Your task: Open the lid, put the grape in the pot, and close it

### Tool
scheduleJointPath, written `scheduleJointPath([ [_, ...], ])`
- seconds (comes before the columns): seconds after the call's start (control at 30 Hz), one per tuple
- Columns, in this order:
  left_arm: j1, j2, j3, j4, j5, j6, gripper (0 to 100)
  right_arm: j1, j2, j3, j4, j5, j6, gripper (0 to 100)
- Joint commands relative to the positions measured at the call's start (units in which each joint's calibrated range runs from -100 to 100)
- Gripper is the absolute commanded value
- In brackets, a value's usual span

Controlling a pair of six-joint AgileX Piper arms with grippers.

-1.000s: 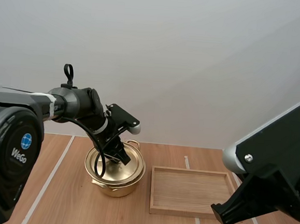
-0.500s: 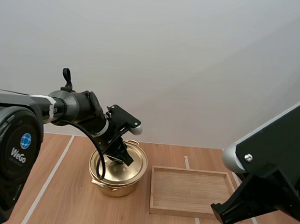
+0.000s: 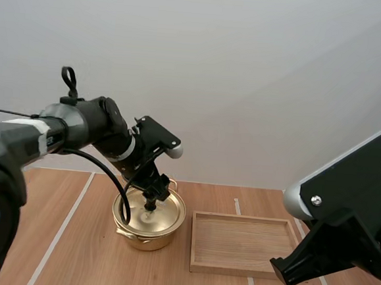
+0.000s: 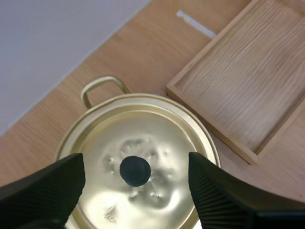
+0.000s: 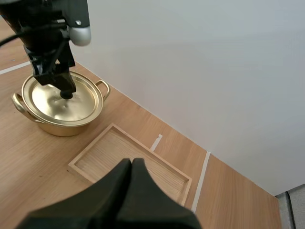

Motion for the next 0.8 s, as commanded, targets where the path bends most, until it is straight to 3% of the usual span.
scheduleJointPath([
  [0.0, -0.2, -8.51, -3.65, 0.23, 8.94, -0.92, 100, -0.19, -0.6, -0.03, -0.58, -1.04, 0.11, 0],
  [0.07, -0.2, -13.78, -5.3, 0.23, 12.39, -1.55, 100, -0.19, -0.6, -0.03, -0.58, -1.98, 0.11, 0],
  [0.13, -0.2, -17.69, -5.9, 0.23, 13.75, -1.98, 93, -0.19, -0.77, -0.03, -0.58, -2.94, 0.97, 0],
  [0.27, -0.2, -29.86, -6.36, 0.38, 15.29, -4.22, 25, -0.19, -0.75, -0.03, -0.58, -3.99, 3.11, 0],
  [0.3, -0.2, -32.54, -6.36, 0.38, 16.04, -4.33, 0, -0.19, -0.75, -0.03, -0.58, -4.57, 3.97, 0],
  [0.47, -0.2, -44.64, -4.49, 1.03, 16.82, -8.39, 0, -1.05, -1.79, -0.03, -0.58, -7.34, 6.22, 0],
  [0.67, -0.2, -56.93, 3.78, 1.03, 7.83, -10.16, 0, -3.06, -6.03, 0.01, 4.32, -12.27, 7.19, 0],
  [0.77, -0.2, -61.62, 9.0, 1.03, 3.47, -15.01, 0, -4.31, -8.7, 2.22, 6.6, -17.14, 7.19, 0],
])
